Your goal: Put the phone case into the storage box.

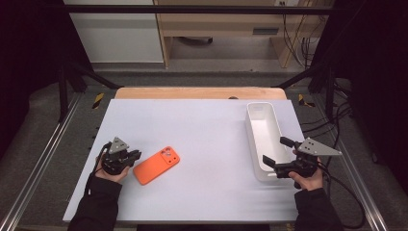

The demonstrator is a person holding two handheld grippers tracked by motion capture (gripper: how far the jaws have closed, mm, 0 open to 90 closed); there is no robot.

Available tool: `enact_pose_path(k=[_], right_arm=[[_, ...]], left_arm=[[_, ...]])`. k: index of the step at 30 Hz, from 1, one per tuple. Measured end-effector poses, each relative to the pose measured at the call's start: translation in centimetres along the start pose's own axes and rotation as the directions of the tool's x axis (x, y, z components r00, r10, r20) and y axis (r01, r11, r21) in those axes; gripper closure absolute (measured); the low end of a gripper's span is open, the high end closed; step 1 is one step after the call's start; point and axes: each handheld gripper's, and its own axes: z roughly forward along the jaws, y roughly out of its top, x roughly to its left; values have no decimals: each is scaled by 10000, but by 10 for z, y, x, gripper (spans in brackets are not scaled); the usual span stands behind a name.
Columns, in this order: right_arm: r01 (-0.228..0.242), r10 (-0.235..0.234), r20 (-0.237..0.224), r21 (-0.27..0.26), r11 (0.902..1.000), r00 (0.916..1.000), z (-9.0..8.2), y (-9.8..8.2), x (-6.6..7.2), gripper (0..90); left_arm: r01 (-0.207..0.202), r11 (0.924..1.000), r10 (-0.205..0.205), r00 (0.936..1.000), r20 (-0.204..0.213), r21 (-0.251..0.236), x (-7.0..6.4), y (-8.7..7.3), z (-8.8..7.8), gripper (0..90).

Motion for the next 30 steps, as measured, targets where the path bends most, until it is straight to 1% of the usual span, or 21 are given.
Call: enact_pose_path(k=[3, 4, 5, 6, 8, 9, 10, 11, 13, 14, 15, 16, 17, 20, 21, 23, 24, 25, 28, 29, 30], right_arm=[[24, -24, -11, -7, 10000, 10000, 0, 0, 0, 3], [24, -24, -11, -7, 10000, 10000, 0, 0, 0, 3], [41, -41, -10, -4, 10000, 10000, 0, 0, 0, 3], [42, -42, -13, -7, 10000, 10000, 0, 0, 0, 3], [60, -60, -11, -11, 10000, 10000, 0, 0, 0, 3], [49, -50, -20, -16, 10000, 10000, 0, 0, 0, 3], [70, -70, -20, -13, 10000, 10000, 0, 0, 0, 3], [77, -77, -31, -8, 10000, 10000, 0, 0, 0, 3], [76, -76, -20, -15, 10000, 10000, 0, 0, 0, 3], [78, -78, -22, -9, 10000, 10000, 0, 0, 0, 3], [85, -85, -31, -20, 10000, 10000, 1, 0, 0, 3], [85, -85, -31, -20, 10000, 10000, 1, 0, 0, 3], [88, -88, -30, -19, 10000, 10000, 1, 0, 0, 3], [93, -93, -19, -18, 10000, 10000, 1, 0, 0, 3], [87, -87, -25, -26, 10000, 10000, 1, 0, 1, 3], [81, -81, -40, -41, 10000, 10000, 1, 0, 1, 3], [81, -81, -40, -41, 10000, 10000, 1, 0, 1, 3], [86, -86, -44, -45, 10000, 10000, 1, 0, 1, 3], [83, -83, -44, -44, 10000, 10000, 1, 0, 1, 3], [87, -88, -39, -42, 10000, 10000, 1, 0, 1, 3], [96, -96, -33, -28, 10000, 9999, 1, 0, 1, 3]], left_arm=[[-35, 9991, 41, 9999, 144, -416, -1, 4, -6, 732], [-35, 9991, 41, 9999, 144, -416, -1, 4, -6, 710], [11, 9979, 4, 9997, 229, -648, -1, 7, -8, 676], [38, 9963, -23, 9998, 182, -854, -2, 9, -10, 640], [61, 9943, -26, 9994, 331, -1065, -3, 13, -13, 582], [92, 9919, -43, 9993, 385, -1269, -3, 15, -15, 538], [92, 9919, -43, 9993, 385, -1269, -3, 15, -15, 503], [170, 9884, -79, 9981, 603, -1508, -4, 18, -18, 471], [212, 9839, -82, 9973, 733, -1777, -5, 22, -22, 423], [298, 9810, -120, 9956, 935, -1917, -5, 25, -24, 392], [332, 9799, -136, 9949, 1002, -1969, -6, 27, -25, 352], [332, 9799, -136, 9949, 1002, -1969, -6, 27, -25, 330], [359, 9774, -102, 9923, 1234, -2081, -7, 30, -28, 281], [321, 9756, -35, 9914, 1310, -2170, -8, 34, -31, 217], [286, 9729, 16, 9914, 1306, -2294, -9, 37, -34, 177], [248, 9683, 96, 9907, 1360, -2487, -11, 43, -37, 133], [248, 9683, 96, 9907, 1360, -2487, -11, 43, -37, 111], [167, 9680, 180, 9906, 1357, -2505, -13, 48, -38, 77], [90, 9662, 259, 9909, 1318, -2575, -15, 51, -38, 37], [80, 9649, 292, 9901, 1373, -2626, -16, 54, -38, 37], [65, 9648, 320, 9894, 1418, -2630, -16, 56, -38, 15]])
